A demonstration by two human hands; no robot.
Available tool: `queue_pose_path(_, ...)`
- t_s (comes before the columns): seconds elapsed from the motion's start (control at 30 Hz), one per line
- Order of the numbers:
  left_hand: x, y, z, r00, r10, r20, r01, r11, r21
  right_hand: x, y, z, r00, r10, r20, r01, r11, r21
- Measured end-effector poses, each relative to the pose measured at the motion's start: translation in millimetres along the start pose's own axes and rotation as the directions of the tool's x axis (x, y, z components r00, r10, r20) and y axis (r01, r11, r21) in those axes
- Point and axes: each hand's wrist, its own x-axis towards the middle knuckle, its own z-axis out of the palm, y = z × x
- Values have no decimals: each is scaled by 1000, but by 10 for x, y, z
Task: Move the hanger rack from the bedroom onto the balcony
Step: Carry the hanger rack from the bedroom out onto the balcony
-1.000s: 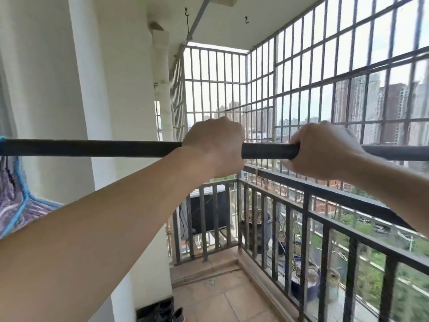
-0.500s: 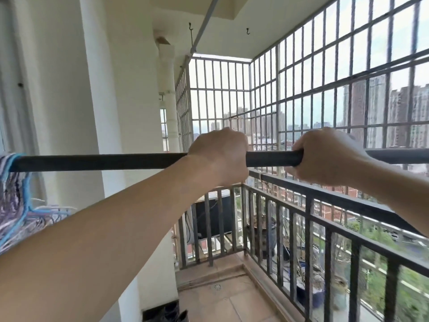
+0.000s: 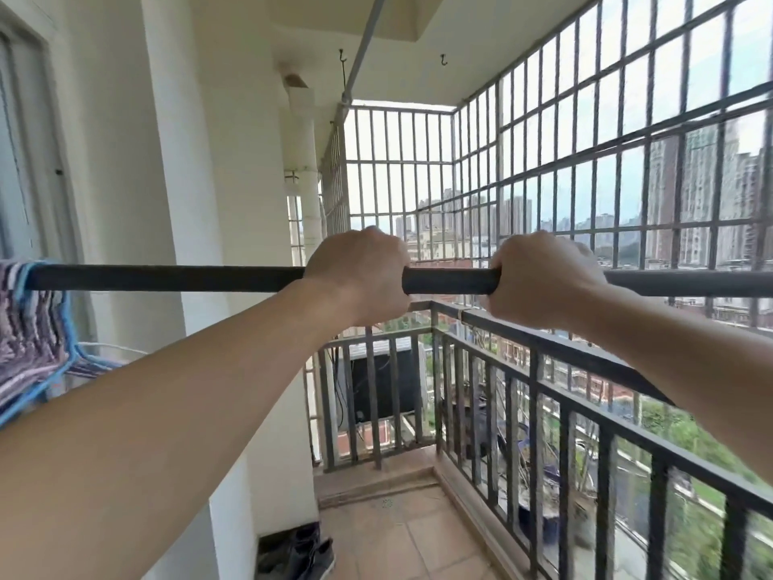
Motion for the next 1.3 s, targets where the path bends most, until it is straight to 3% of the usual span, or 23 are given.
queue_pose_path(0.63,-391,-593,-162,999,-46,-23,45,998,-35,-38,-709,-139,1000,-30,-5,30,999,-34)
queue_pose_path(1.0,-330,-366,-244,997,61,-57,-66,994,-91,-259,-581,-401,997,78,1,-78,991,-111)
queue_pose_path(1.3,-226,-166,-418,988,75,-134,-90,990,-110,-347,-382,-602,995,86,-53,-91,990,-105)
